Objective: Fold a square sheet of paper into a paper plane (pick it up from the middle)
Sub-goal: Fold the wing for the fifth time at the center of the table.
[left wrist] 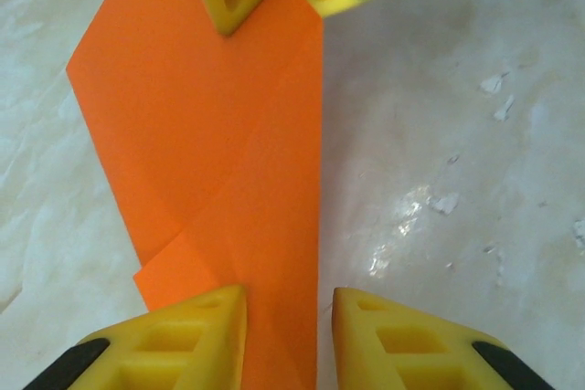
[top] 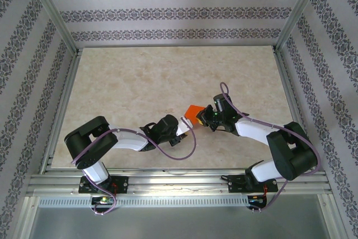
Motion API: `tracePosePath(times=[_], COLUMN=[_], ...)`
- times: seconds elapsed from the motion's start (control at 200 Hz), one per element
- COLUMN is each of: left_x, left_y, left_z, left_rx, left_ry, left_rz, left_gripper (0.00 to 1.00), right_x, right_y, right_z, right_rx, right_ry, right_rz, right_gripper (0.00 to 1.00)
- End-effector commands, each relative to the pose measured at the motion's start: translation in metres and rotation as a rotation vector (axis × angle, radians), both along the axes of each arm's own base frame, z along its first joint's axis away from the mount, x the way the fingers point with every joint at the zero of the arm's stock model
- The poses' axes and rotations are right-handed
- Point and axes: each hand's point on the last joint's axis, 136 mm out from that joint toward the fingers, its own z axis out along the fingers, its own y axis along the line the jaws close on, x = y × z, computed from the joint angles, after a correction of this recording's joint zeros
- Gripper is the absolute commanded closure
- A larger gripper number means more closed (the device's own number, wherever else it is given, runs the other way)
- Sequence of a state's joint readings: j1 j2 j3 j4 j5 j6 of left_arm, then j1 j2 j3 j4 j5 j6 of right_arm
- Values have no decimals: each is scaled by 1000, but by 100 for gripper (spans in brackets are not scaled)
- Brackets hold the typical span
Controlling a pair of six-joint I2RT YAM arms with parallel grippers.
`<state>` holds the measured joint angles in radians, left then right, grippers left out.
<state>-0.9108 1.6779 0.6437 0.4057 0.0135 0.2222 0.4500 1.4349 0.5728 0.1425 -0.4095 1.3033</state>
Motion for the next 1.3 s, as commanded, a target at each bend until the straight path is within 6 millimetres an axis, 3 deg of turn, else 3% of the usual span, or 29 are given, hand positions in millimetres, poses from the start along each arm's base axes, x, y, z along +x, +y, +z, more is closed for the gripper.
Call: tracePosePath(times=[0.0,0.12,0.385,0.495,0.739,0.969,1.179,1.299], left_x=[-2,-1,3,4,4,5,5,4], left_y=[-3,-5,-2,3,4,7,5,3], left_z=[3,3,2,1,-3,-4,-1,1], left_rx=[57,59,81,88,103,118,102,85], left_ry=[-37,-43,-59,-63,-55,-58,-60,-52], left_rz=[-39,-43,-20,0,-2,14,13,12], left_gripper=[67,68,81,71,76,73,81,78], right_x=[-1,-1,-3,-3,-3,-3,-4,-4], right_y=[4,4,4,4,4,5,4,4], right_z=[4,4,1,2,2,2,2,0], right_rx=[20,21,19,21,21,20,21,19], right_ry=[-9,-9,-5,-6,-7,-5,-6,-1], right_rz=[6,8,9,9,8,11,10,10], right_gripper=[100,100,100,100,100,100,100,100])
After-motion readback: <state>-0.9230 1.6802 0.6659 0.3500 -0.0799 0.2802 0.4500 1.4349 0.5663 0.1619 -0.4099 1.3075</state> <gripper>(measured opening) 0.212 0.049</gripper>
